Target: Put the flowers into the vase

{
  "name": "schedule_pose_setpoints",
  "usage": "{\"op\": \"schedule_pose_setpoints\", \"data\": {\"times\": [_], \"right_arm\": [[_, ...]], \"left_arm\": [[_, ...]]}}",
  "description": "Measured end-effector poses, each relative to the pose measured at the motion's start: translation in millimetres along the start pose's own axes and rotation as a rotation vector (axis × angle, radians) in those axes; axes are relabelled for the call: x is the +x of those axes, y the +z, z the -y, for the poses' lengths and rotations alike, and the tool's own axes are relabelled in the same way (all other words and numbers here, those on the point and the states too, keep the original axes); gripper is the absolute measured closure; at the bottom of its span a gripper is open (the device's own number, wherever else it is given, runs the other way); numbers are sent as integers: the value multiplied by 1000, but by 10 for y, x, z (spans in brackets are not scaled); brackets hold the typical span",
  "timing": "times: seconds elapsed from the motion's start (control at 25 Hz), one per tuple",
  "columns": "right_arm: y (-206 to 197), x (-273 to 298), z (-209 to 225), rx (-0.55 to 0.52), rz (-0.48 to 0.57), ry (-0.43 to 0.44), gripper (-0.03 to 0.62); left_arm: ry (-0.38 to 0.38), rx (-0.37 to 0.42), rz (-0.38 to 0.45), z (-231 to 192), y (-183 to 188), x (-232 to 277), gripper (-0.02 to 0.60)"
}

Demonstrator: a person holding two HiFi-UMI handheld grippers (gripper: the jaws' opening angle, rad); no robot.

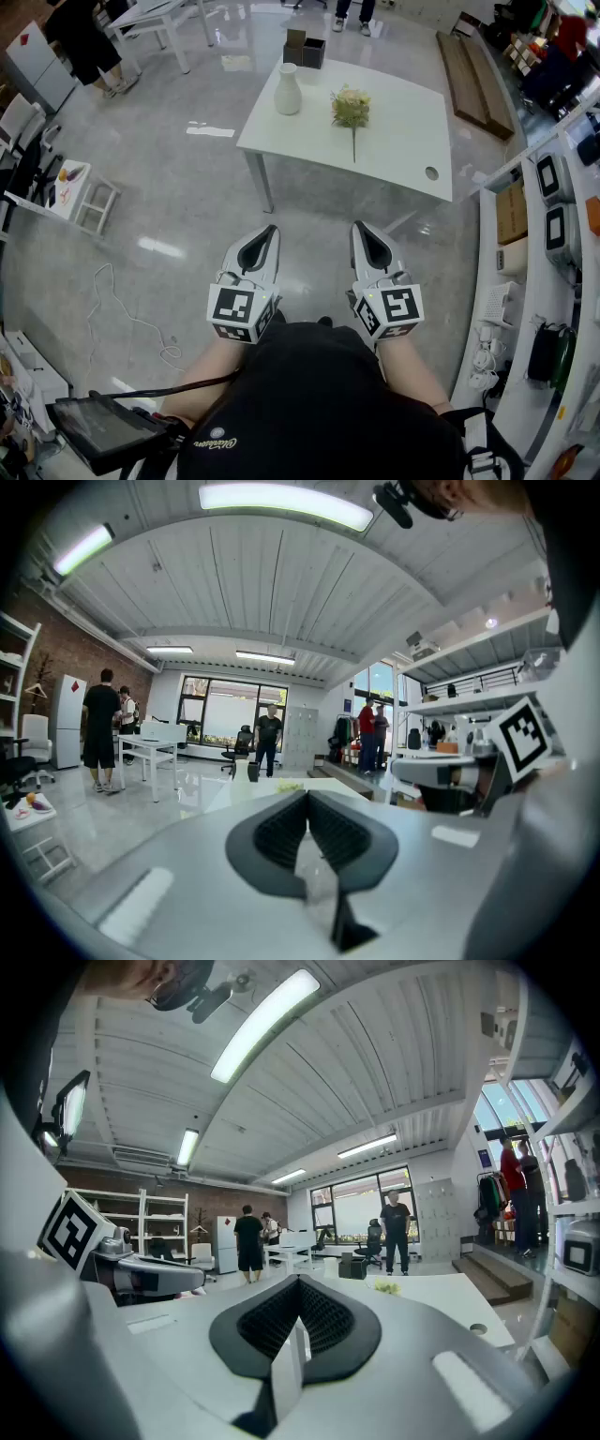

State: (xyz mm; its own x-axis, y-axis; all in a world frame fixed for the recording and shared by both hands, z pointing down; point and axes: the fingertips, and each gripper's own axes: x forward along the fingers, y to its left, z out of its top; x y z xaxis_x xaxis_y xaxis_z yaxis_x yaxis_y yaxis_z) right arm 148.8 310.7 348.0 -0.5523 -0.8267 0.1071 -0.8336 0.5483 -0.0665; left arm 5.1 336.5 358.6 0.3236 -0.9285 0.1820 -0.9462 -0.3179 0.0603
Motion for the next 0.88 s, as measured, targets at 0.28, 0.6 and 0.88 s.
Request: {"op": "schedule_pose_setpoints", "data": {"times": [0.28,0.6,0.88], "right_arm": [[-19,69,12,-2,-1,5,595],[77,90,-33,25,35,44,594],[-60,40,321,35,14,43,594]], "left_arm": [[2,-4,-5,-32,-8,68,574],[2,-13,-1,5,30,134,574],[31,-1,0,210,17,363,574]]}}
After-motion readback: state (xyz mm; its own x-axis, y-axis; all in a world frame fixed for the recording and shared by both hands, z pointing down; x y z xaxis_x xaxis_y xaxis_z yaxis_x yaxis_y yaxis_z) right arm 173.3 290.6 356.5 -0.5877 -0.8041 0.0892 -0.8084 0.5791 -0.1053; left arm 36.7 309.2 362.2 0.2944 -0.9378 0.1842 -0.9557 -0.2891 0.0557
